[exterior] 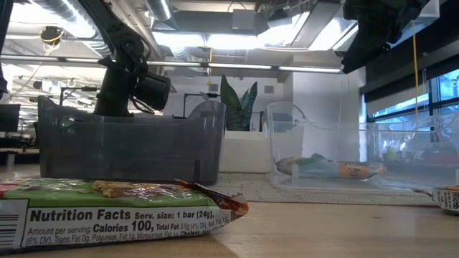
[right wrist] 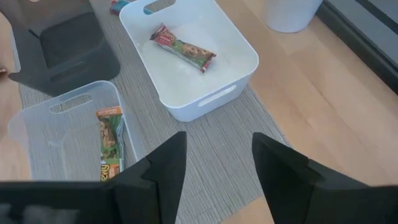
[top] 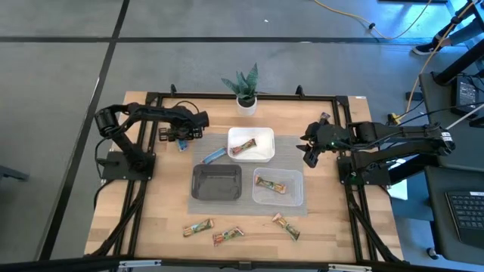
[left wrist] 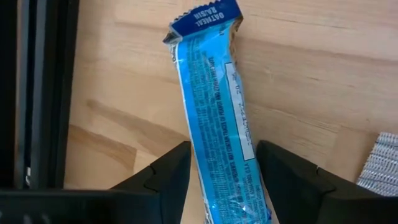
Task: Pick and place Granola Bars by type
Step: Put the left blue granola bar into the black bin
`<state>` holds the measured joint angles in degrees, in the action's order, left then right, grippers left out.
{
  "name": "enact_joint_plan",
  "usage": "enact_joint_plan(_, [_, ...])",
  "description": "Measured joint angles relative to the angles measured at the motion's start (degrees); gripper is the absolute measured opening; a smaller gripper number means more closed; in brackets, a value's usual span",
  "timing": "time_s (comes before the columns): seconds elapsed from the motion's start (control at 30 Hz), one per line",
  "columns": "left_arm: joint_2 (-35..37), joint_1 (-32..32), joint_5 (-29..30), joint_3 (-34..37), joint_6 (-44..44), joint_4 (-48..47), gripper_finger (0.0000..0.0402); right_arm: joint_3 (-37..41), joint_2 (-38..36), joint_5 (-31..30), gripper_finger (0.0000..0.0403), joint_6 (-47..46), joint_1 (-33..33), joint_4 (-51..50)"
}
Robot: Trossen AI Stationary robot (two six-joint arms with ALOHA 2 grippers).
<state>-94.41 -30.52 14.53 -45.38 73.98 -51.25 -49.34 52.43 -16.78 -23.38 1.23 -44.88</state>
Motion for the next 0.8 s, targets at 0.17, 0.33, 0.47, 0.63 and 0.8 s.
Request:
enact_joint_plan(0.17, [0.0,0.0,-1.1,0.1,0.3,1.2,0.0148,0.0,0.0,0.3,0.0186,0.0,0.0,0.0])
enact_joint_plan(0.33, [-0.1,1.6,-0.8,0.2,0.2,2.1,0.0118,0.0,0.0,1.6,0.0186,1.0,0.0,-0.1])
enact_joint_plan(0.47, [-0.1,3.7,0.9,0.2,-2.0,2.6,0.0108,0.0,0.0,1.6,0.0186,1.4,0.0,-0.3])
enact_joint_plan(0.63, [-0.2,5.2,3.6,0.3,-4.9,2.9,0.011,0.0,0.0,1.6,0.0186,1.6,0.0,-0.3])
enact_joint_plan(0.8, [-0.2,5.5,4.0,0.3,-4.8,2.9,0.0104,0.0,0.0,1.6,0.0186,1.6,0.0,-0.2])
